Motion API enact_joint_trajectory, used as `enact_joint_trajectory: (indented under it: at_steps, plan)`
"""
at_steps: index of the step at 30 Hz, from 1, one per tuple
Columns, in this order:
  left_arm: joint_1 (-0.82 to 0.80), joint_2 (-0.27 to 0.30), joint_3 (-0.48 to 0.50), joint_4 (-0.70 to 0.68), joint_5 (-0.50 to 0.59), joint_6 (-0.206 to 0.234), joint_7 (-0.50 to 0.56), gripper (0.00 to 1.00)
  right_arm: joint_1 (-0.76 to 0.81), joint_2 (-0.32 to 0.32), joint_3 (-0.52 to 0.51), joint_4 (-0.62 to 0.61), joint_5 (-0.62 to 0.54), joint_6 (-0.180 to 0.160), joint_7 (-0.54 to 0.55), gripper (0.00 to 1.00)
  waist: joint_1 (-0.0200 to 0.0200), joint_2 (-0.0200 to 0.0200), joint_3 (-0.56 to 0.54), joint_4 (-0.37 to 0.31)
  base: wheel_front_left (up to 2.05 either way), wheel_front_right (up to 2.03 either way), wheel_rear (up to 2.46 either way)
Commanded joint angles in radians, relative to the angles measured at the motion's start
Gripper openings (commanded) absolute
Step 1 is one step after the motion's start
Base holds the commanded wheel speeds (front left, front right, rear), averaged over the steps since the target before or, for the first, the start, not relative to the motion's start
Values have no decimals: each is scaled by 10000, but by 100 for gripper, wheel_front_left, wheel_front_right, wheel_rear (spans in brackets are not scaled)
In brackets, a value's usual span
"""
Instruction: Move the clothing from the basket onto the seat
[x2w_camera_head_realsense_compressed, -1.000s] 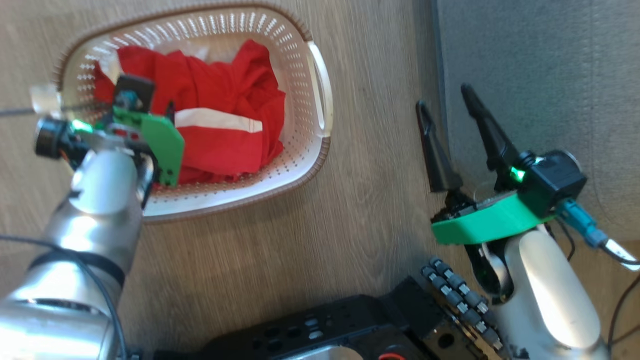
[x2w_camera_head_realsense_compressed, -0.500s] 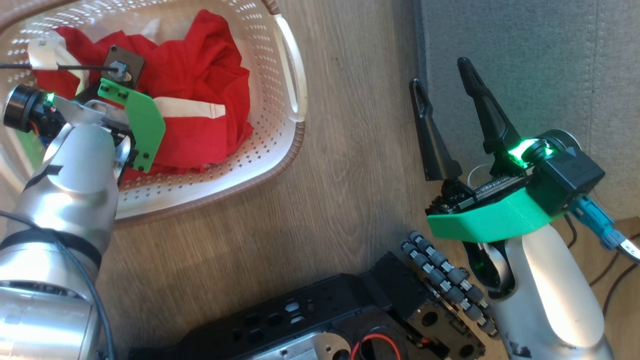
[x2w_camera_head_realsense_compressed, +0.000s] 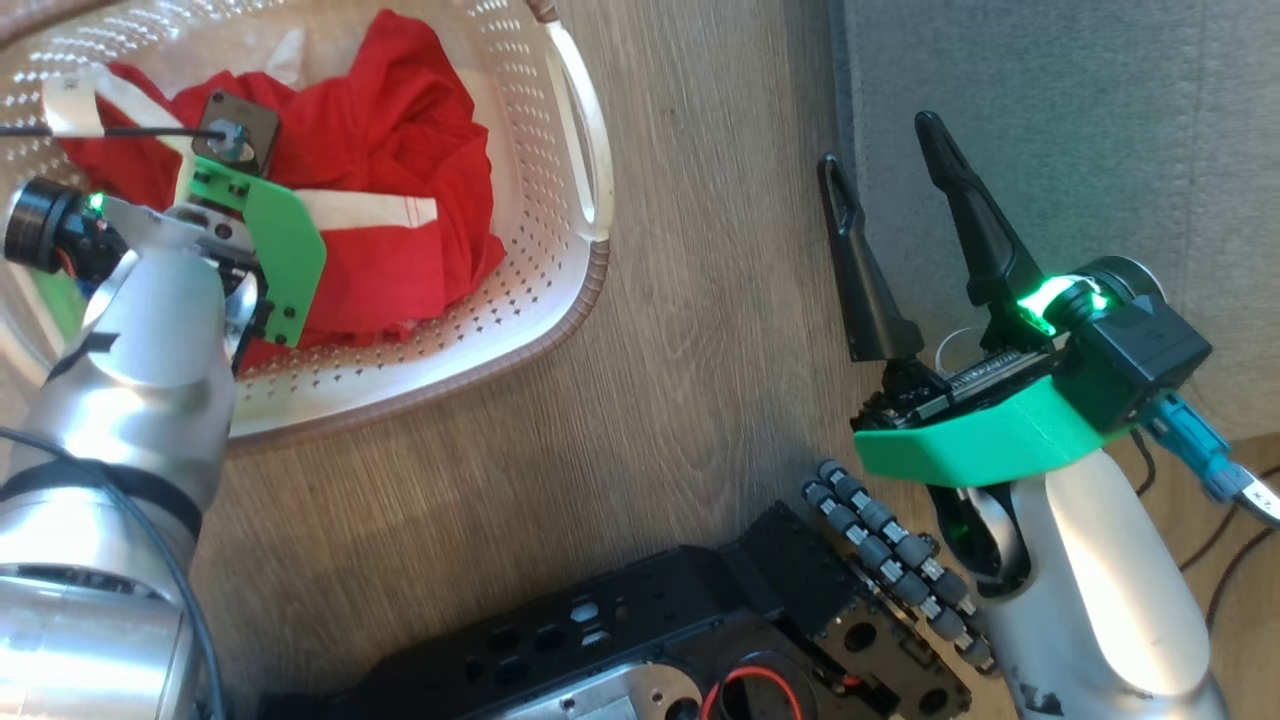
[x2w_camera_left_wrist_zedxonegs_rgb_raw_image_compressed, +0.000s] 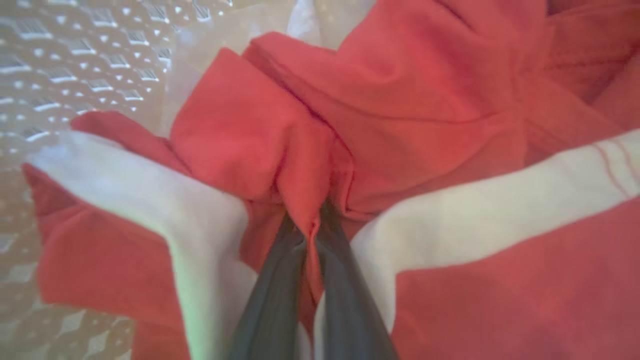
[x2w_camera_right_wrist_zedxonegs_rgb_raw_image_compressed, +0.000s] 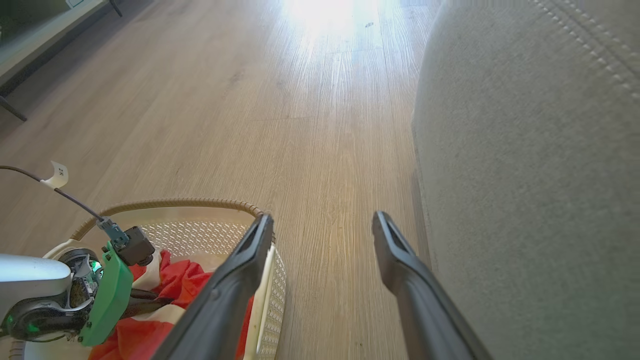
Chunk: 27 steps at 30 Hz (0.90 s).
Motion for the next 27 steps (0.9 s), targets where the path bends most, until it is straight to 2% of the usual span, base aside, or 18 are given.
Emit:
enact_joint_trajectory:
  at_steps: [1,11,21,27]
  plan:
    - [508,255,97,-53,-123,18,-81,0,380,-83,61,-159,-46,0,-92,100,0,0,-234,61,0,0,0]
    - [1051,-31,86,-53,-423,1,-786,0,167,-83,-81,229,-45,0,-92,100,0,0,-1517,260,0,0,0]
    - [2130,-772,217,-85,-1008,-210,-2289,0,417,-83,-381,1055,-358,0,-92,100,0,0,-4020,1020,0,0,0]
    - [2838,-1163,355,-516,-1524,-384,-2583,0,975,-83,-819,1552,-690,0,-92,100,0,0,-5649,1646,0,0,0]
